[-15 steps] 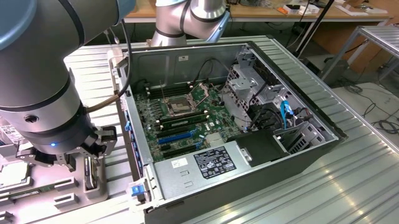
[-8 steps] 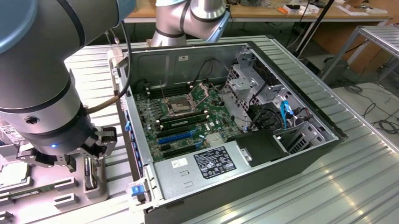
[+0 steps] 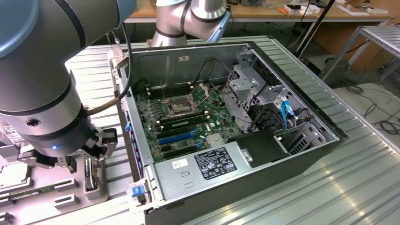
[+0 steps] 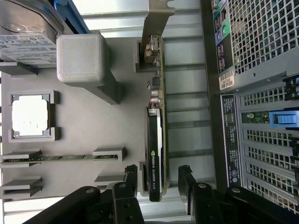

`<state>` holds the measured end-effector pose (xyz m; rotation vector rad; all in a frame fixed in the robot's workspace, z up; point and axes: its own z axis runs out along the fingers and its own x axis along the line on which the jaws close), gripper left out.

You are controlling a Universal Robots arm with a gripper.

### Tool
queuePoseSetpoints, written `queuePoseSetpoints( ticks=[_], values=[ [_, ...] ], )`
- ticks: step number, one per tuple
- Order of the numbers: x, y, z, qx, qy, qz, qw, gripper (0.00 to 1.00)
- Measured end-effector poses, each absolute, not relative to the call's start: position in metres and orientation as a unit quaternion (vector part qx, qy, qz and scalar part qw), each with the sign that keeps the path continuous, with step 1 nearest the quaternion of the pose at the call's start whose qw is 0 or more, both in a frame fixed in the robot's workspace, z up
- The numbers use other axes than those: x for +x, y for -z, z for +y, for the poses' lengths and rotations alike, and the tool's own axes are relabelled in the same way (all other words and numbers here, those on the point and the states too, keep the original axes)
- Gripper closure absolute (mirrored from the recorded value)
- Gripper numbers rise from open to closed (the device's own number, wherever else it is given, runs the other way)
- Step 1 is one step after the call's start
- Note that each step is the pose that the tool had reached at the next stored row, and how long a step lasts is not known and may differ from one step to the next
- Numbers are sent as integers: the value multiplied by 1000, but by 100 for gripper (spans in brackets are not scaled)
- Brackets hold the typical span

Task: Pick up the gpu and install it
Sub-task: 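Pick up the gpu and move the gpu toward the slot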

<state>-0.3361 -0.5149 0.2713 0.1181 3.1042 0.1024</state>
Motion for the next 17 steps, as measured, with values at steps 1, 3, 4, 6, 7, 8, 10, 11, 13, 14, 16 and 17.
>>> queuePoseSetpoints(
  ticks=[1, 3, 4, 6, 7, 8, 10, 11, 13, 14, 16, 17],
  values=[
    [-336, -271, -515, 38, -33, 999, 17, 52],
    [-336, -270, -515, 38, -34, 999, 17, 52],
    [-336, -270, -515, 38, -34, 999, 17, 52],
    [-336, -269, -515, 38, -34, 999, 17, 52],
    [-336, -269, -515, 38, -34, 999, 17, 52],
    [-336, -268, -515, 38, -34, 999, 17, 52],
    [-336, -268, -515, 38, -34, 999, 17, 52],
    [-336, -268, -515, 38, -34, 999, 17, 52],
    [-336, -266, -516, 38, -35, 999, 17, 52],
    [-336, -266, -516, 38, -35, 999, 17, 52],
    [-336, -265, -516, 38, -35, 999, 17, 52],
    [-336, -264, -516, 38, -35, 999, 17, 52]
  ],
)
